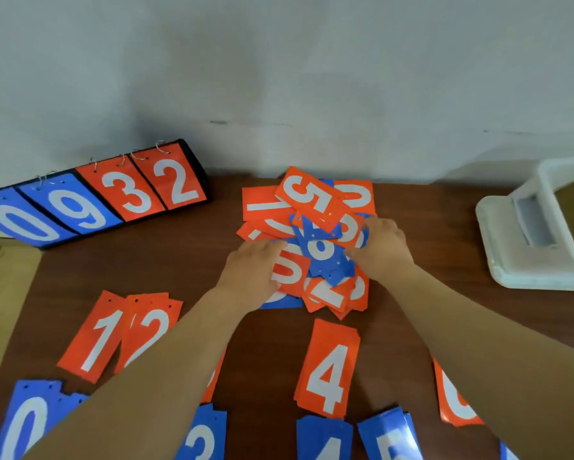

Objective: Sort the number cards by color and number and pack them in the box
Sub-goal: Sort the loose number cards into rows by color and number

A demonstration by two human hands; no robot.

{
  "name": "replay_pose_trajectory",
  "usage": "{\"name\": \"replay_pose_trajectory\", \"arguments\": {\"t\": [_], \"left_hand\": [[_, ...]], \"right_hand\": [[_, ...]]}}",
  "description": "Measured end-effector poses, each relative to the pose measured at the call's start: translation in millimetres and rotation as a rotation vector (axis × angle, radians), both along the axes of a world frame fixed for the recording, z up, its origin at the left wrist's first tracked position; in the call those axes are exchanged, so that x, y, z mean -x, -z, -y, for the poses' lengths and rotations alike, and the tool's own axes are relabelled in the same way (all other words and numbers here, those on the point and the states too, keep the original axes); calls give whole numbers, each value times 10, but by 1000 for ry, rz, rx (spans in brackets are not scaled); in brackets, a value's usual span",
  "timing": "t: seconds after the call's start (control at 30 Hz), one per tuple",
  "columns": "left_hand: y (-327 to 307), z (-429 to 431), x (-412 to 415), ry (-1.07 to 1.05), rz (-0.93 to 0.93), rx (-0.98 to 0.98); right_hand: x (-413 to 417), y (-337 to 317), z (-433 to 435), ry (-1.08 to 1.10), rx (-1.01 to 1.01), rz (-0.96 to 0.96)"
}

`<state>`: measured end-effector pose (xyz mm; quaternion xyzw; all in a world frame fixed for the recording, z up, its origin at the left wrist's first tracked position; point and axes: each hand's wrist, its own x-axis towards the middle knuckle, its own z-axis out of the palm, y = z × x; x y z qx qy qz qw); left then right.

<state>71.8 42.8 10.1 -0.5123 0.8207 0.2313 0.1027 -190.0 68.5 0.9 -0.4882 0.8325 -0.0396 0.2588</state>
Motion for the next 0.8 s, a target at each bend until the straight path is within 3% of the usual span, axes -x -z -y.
{"name": "replay_pose_trajectory", "arguments": {"t": [0.1, 0.27, 0.8], "left_hand": [[132, 112, 43, 74, 43, 1], [201, 239, 103, 97, 29, 15], [-56, 204, 262, 235, 163, 35]], "right_hand": [[27, 107, 115, -14, -112, -83], [93, 172, 220, 99, -136, 51], [360, 60, -277, 368, 57, 216]]}}
